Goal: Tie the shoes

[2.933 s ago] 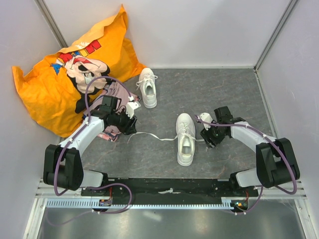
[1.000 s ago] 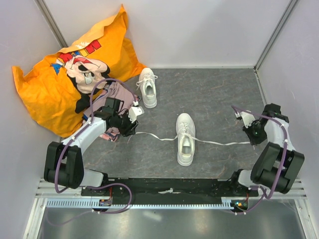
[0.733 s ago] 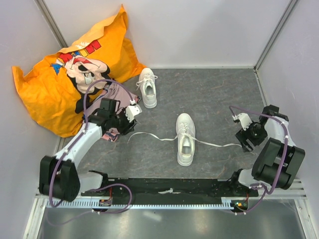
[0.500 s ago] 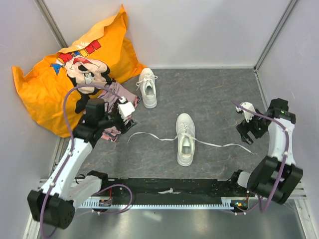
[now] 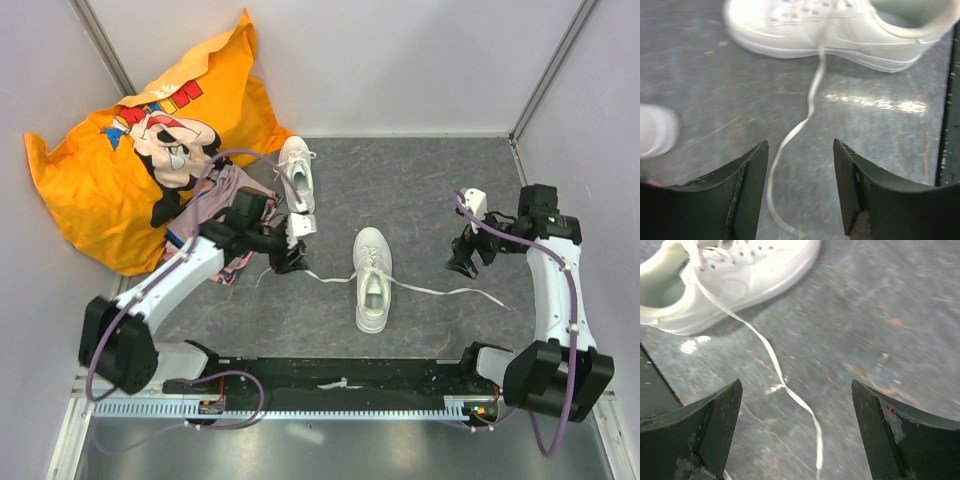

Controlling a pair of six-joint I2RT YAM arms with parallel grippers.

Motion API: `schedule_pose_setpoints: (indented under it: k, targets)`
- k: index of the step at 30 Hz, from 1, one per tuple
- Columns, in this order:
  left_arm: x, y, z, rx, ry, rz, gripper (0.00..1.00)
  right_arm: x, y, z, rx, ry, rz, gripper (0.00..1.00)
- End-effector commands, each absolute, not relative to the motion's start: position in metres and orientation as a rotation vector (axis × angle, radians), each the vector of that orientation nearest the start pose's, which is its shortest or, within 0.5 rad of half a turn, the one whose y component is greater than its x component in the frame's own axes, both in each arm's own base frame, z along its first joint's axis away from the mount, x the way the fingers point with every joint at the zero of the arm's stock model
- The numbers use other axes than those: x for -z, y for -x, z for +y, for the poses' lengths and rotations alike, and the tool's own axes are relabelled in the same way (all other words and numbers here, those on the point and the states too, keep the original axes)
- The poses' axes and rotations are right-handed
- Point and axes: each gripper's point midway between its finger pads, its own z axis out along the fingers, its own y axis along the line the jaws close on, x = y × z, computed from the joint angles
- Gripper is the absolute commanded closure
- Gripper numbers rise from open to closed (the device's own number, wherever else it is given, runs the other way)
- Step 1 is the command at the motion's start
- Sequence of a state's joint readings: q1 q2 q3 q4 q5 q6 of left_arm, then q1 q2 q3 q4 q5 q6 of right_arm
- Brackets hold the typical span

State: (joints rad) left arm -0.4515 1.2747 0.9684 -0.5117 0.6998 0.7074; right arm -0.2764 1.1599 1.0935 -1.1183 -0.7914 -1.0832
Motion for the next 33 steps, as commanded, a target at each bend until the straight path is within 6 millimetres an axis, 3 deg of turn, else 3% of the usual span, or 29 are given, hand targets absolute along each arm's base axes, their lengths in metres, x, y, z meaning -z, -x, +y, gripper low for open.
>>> schedule_pose_setpoints:
  k: [1,8,18,24,33]
  targets:
    - [-0.141,-0.243,-0.269,0.824,-1.597,1.627,0.42,-0.163,-0.245,0.038,-0.559,0.951,2.211,0.02]
    - [-0.098,-0.252,-0.309,0.891,-1.608,1.723,0.56,-0.137,-0.230,0.034,-0.595,0.902,2.348,0.02]
    - [-0.068,-0.247,-0.341,0.925,-1.679,1.742,0.59,-0.111,-0.218,0.035,-0.636,0.981,2.371,0.04]
    - [-0.066,-0.247,-0.352,0.948,-1.675,1.724,0.60,-0.104,-0.209,0.043,-0.640,1.074,2.342,0.06]
    - [-0.070,-0.241,-0.359,1.008,-1.670,1.706,0.73,-0.099,-0.215,0.050,-0.662,1.076,2.354,0.09]
